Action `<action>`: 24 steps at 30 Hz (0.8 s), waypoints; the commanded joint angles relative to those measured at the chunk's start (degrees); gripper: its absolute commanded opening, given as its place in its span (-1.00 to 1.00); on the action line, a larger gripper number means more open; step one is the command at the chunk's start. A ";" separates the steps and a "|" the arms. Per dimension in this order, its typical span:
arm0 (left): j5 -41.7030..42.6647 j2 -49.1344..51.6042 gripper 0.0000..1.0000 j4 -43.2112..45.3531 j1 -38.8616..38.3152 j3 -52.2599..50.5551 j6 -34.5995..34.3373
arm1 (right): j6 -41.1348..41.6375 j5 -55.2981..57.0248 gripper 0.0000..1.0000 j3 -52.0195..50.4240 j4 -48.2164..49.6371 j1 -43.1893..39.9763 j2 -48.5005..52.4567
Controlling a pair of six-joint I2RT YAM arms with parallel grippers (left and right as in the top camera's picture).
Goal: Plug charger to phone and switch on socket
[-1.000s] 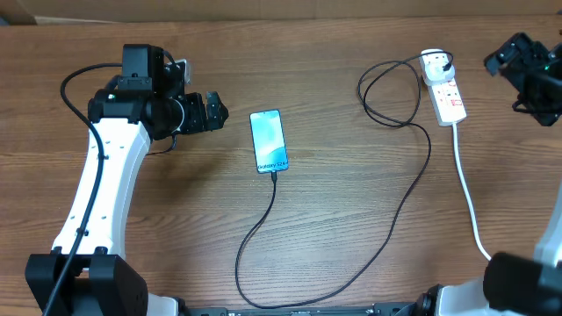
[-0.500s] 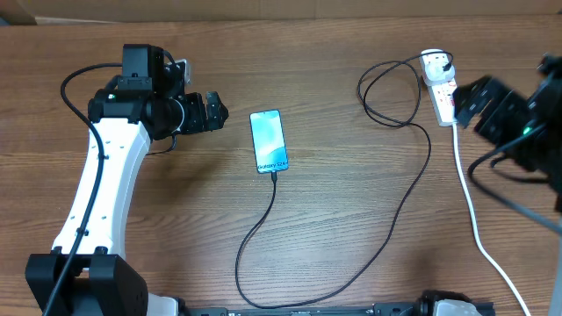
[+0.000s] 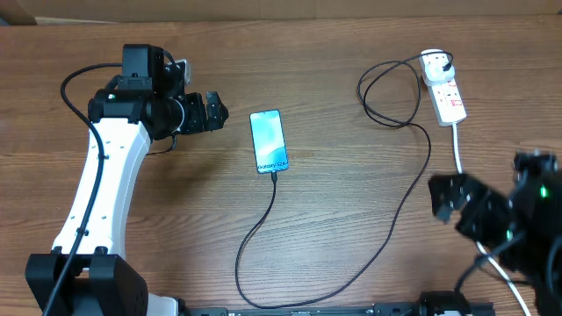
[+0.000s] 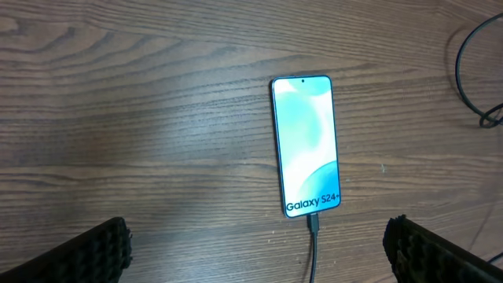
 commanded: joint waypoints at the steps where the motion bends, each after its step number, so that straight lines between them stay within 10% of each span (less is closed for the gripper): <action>1: 0.26 0.52 0.99 0.02 -0.11 0.33 -0.17 | 0.46 0.22 1.00 -0.68 -2.16 0.33 0.11; 24: 0.26 0.52 1.00 0.02 -0.11 0.33 -0.17 | -3.26 3.02 1.00 -3.98 0.22 0.33 -1.44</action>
